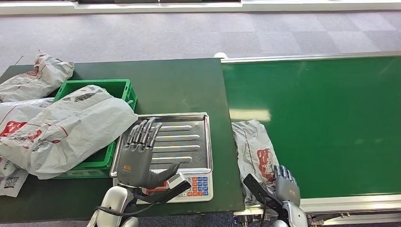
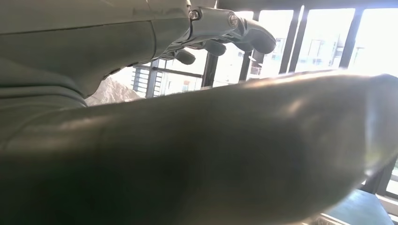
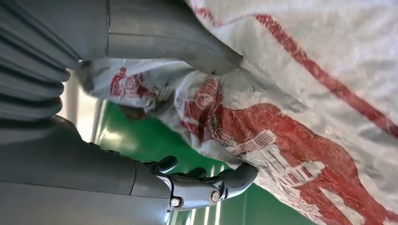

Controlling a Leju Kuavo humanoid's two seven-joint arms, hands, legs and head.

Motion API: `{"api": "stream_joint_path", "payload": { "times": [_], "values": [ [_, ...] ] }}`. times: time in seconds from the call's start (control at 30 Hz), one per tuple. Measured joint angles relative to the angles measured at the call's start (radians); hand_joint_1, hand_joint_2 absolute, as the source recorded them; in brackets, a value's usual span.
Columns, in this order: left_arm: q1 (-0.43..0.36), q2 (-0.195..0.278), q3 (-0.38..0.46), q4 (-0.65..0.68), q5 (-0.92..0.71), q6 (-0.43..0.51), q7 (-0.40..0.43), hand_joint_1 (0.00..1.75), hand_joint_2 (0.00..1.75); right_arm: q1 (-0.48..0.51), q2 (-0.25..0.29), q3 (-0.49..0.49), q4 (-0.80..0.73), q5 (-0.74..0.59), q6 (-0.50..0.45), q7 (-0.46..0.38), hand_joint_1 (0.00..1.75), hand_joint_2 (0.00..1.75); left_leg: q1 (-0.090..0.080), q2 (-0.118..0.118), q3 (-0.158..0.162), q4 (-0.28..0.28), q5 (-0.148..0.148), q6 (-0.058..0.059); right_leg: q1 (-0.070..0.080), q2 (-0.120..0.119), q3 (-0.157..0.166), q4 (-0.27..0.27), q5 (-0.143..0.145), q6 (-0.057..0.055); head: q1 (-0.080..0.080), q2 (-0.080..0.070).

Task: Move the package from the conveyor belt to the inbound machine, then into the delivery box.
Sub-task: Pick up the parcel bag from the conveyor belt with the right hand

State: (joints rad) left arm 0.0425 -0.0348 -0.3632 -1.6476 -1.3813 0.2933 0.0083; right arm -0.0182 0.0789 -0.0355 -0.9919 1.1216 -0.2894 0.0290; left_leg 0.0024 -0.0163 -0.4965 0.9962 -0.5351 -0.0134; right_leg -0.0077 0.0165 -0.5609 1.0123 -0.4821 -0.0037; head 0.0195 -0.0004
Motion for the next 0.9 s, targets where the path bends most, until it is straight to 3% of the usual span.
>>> {"api": "stream_joint_path", "payload": {
  "times": [0.13,0.33,0.47,0.87,0.9],
  "values": [
    [0.003,-0.004,0.000,0.006,-0.003,0.003,0.000,0.00,0.00,-0.048,0.031,-0.010,0.132,0.009,-0.056,-0.044,0.00,0.00,0.000,0.006,0.001,0.000,-0.001,0.000,0.000,0.005,0.000,0.000,0.001,-0.001,0.000,0.000],
    [-0.004,-0.011,-0.001,0.021,-0.003,0.004,-0.005,0.00,0.00,-0.109,0.075,-0.008,0.260,0.074,-0.060,-0.019,0.00,0.00,0.002,0.020,0.006,-0.001,-0.002,-0.003,0.002,0.018,0.001,0.000,0.004,-0.006,0.000,0.000],
    [-0.010,-0.015,-0.003,0.032,-0.003,0.004,-0.006,0.00,0.00,-0.144,0.096,0.005,0.323,0.094,-0.061,0.000,0.00,1.75,0.003,0.026,0.010,-0.001,-0.003,-0.004,0.003,0.024,0.002,-0.001,0.007,-0.007,0.000,0.000],
    [-0.031,-0.025,-0.008,0.049,-0.002,0.004,-0.006,0.00,0.00,-0.195,0.119,0.024,0.399,0.101,-0.044,0.009,0.01,1.75,0.006,0.028,0.023,-0.002,-0.002,-0.006,0.006,0.027,0.015,-0.001,0.008,-0.009,0.000,0.000],
    [-0.033,-0.026,-0.008,0.049,-0.002,0.004,-0.006,0.00,0.00,-0.196,0.120,0.025,0.400,0.101,-0.043,0.009,0.45,1.75,0.006,0.028,0.023,-0.002,-0.002,-0.006,0.006,0.027,0.014,-0.001,0.008,-0.009,0.000,0.000]
  ]
}}
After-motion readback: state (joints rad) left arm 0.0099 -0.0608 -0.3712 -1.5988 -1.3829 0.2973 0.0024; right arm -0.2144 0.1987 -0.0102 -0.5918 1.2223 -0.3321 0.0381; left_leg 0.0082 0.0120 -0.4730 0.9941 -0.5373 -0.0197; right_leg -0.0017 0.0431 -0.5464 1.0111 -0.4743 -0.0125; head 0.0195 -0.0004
